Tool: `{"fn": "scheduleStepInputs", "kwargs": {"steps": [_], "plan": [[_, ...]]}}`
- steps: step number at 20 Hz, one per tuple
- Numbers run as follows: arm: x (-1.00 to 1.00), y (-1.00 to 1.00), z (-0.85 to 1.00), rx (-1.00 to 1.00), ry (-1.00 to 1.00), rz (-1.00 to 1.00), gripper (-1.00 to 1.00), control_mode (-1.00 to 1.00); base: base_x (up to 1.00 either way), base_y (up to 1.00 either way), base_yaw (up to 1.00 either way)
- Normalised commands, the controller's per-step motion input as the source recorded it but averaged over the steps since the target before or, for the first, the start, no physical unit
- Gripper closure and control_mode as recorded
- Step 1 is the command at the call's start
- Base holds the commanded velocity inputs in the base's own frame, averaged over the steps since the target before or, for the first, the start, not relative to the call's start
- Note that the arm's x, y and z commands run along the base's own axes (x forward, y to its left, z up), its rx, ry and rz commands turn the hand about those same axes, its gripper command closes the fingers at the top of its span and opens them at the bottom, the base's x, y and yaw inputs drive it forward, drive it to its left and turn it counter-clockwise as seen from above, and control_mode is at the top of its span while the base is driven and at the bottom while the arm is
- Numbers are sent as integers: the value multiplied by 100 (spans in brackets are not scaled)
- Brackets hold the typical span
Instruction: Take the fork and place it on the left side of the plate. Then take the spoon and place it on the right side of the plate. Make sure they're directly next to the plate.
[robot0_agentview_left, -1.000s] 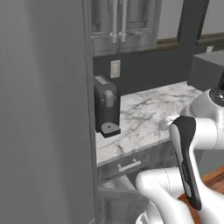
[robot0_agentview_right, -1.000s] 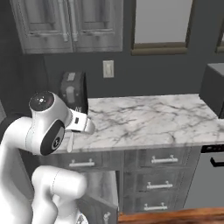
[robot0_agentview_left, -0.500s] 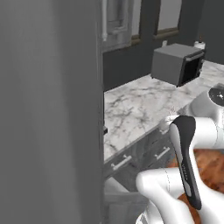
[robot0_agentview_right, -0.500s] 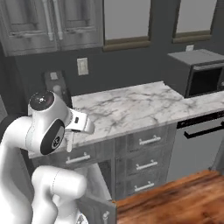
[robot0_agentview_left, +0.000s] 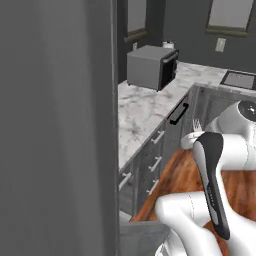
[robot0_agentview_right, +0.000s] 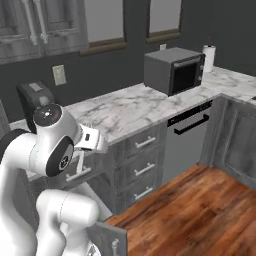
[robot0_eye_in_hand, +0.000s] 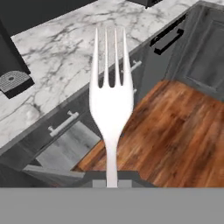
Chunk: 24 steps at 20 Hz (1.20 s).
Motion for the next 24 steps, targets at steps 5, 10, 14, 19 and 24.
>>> {"fn": "scheduleStepInputs", "kwargs": {"steps": [5, 10, 14, 19, 24], "plan": [[0, 0, 0, 0, 0, 0, 100, 100, -66, 4, -56], [0, 0, 0, 0, 0, 0, 100, 100, -33, 5, -52], [0, 0, 0, 0, 0, 0, 100, 100, -38, 0, -47], [0, 0, 0, 0, 0, 0, 100, 100, -78, 0, -43], [0, 0, 0, 0, 0, 0, 100, 100, -99, -1, -40]]}}
